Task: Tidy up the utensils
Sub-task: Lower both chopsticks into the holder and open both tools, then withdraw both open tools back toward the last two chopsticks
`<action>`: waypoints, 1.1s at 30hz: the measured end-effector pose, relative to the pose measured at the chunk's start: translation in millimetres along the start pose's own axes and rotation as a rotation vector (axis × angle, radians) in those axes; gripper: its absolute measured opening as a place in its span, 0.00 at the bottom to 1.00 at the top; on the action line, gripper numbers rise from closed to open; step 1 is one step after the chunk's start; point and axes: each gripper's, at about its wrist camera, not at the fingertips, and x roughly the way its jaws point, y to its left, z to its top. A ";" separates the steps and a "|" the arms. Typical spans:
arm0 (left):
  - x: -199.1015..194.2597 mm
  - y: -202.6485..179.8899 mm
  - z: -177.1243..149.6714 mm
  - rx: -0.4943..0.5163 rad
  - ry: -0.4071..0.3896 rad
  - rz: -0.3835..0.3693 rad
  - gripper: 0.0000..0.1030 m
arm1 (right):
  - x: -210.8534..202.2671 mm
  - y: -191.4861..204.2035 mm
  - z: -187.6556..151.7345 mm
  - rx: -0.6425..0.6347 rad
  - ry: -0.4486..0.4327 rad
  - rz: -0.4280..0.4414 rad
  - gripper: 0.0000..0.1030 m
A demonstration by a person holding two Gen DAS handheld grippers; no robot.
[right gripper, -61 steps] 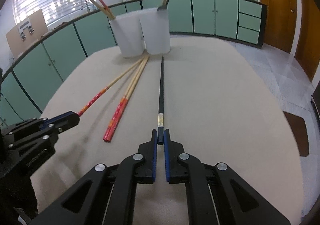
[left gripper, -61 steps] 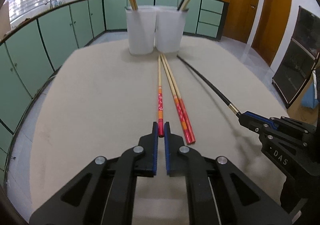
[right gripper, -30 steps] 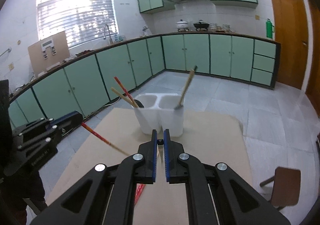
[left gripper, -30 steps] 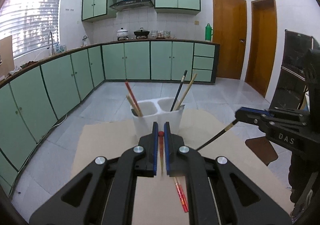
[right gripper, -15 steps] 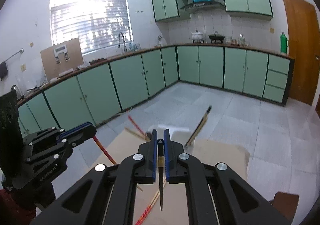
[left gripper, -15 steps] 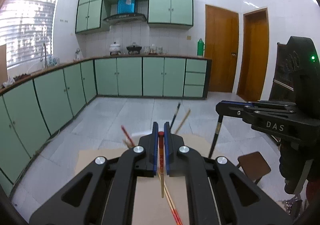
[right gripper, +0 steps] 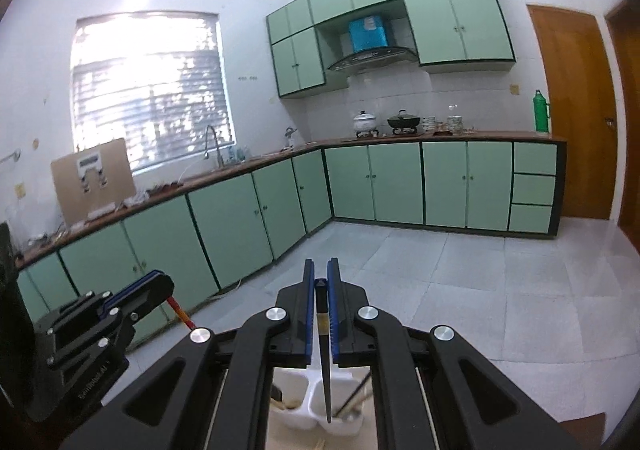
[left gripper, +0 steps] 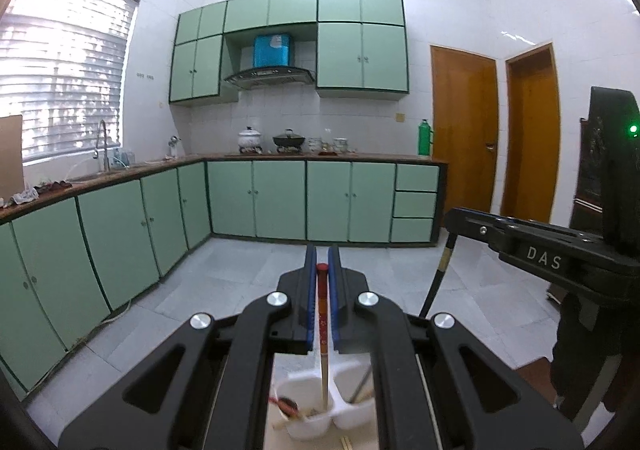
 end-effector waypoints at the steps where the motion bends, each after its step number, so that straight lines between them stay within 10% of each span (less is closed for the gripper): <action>1: 6.9 0.5 -1.4 -0.001 0.001 0.005 0.05 | 4.1 -2.7 -0.4 0.001 -0.002 -0.006 0.06; 13: 51.1 14.7 -48.8 -0.017 0.144 0.027 0.18 | 46.6 -7.6 -48.0 -0.031 0.113 -0.046 0.11; 33: -67.6 23.4 -144.0 -0.055 0.191 0.044 0.68 | -67.7 -9.9 -149.6 -0.042 0.104 -0.159 0.83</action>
